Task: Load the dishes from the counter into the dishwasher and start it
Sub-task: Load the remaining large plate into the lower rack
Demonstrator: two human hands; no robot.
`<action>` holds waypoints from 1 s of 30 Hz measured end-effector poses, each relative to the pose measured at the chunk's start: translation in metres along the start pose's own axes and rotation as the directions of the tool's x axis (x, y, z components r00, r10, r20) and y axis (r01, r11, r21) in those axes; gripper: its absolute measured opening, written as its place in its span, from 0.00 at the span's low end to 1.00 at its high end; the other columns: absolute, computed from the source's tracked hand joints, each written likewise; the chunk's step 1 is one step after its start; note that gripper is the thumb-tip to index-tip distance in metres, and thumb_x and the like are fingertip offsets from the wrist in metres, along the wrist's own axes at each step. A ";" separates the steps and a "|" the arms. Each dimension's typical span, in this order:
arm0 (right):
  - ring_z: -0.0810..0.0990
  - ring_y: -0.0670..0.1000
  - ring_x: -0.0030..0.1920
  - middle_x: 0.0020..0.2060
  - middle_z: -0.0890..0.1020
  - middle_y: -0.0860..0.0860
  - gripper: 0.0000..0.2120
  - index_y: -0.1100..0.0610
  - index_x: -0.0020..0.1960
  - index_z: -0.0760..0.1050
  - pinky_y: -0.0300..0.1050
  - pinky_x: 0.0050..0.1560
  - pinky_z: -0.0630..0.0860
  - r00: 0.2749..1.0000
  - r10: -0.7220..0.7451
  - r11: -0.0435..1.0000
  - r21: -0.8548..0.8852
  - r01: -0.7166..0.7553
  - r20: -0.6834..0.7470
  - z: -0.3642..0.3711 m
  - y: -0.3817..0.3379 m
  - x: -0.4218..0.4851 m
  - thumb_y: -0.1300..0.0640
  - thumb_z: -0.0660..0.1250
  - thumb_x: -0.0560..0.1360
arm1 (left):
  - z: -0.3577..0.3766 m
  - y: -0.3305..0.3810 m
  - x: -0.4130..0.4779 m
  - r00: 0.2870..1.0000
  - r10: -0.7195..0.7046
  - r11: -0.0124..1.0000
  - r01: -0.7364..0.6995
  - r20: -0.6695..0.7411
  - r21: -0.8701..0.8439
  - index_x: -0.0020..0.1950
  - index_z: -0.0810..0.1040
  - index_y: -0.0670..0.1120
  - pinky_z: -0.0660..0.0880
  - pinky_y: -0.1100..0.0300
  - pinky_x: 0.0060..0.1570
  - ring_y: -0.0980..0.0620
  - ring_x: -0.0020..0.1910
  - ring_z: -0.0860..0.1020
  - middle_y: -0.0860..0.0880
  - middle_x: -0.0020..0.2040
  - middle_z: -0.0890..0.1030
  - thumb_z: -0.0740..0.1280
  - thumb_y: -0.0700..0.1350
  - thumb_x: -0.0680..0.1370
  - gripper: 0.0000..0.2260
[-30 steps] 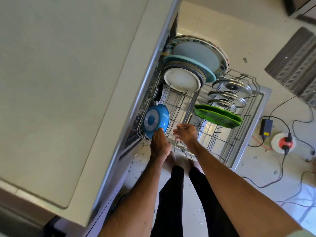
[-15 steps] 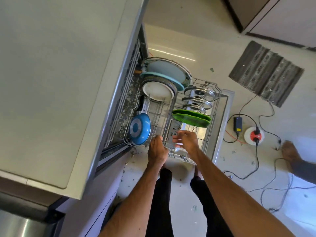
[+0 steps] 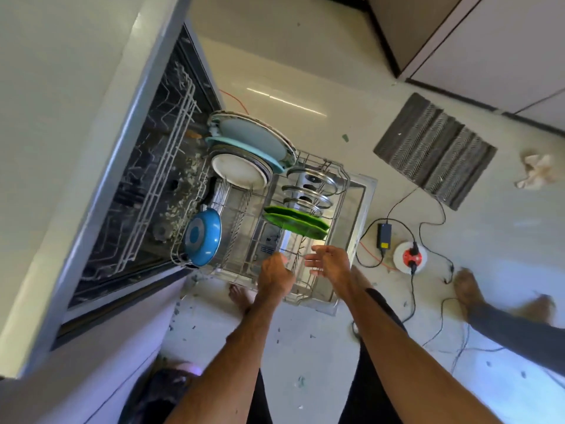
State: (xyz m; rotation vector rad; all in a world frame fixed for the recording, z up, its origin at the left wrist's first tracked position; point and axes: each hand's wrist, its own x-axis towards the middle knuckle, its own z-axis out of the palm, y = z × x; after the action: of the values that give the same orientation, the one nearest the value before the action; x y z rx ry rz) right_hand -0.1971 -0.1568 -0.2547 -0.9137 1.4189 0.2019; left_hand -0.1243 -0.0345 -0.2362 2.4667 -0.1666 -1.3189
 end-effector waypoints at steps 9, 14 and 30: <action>0.83 0.51 0.31 0.41 0.83 0.61 0.07 0.63 0.53 0.78 0.41 0.30 0.78 0.982 -0.005 0.958 -0.281 0.059 0.189 -0.049 -0.049 0.104 0.65 0.61 0.81 | 0.080 0.032 0.057 0.939 -0.341 0.875 0.302 -0.039 -0.379 0.47 0.84 0.39 0.76 0.59 0.45 0.44 0.49 0.82 0.42 0.47 0.85 0.64 0.41 0.76 0.10; 0.83 0.53 0.38 0.41 0.85 0.59 0.09 0.63 0.52 0.80 0.46 0.39 0.80 0.977 -0.048 0.915 -0.383 0.126 0.208 -0.074 -0.056 0.153 0.67 0.61 0.79 | 0.147 0.048 0.079 0.868 -0.443 0.479 0.441 0.224 -0.759 0.50 0.83 0.37 0.80 0.61 0.34 0.49 0.34 0.81 0.42 0.43 0.84 0.67 0.38 0.76 0.06; 0.76 0.54 0.47 0.47 0.75 0.57 0.27 0.64 0.65 0.71 0.51 0.58 0.76 0.953 0.221 0.969 -0.159 -0.190 0.207 -0.075 -0.009 0.209 0.41 0.63 0.80 | 0.229 0.038 0.114 0.793 -0.265 -0.770 0.169 0.549 -0.615 0.70 0.68 0.39 0.79 0.48 0.43 0.40 0.51 0.79 0.36 0.55 0.75 0.66 0.55 0.80 0.26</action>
State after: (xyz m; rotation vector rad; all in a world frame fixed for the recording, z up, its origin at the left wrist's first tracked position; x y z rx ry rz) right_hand -0.2069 -0.2924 -0.4309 -0.8251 1.3004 0.5498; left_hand -0.2469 -0.1547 -0.4301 0.3935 1.5133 -0.5374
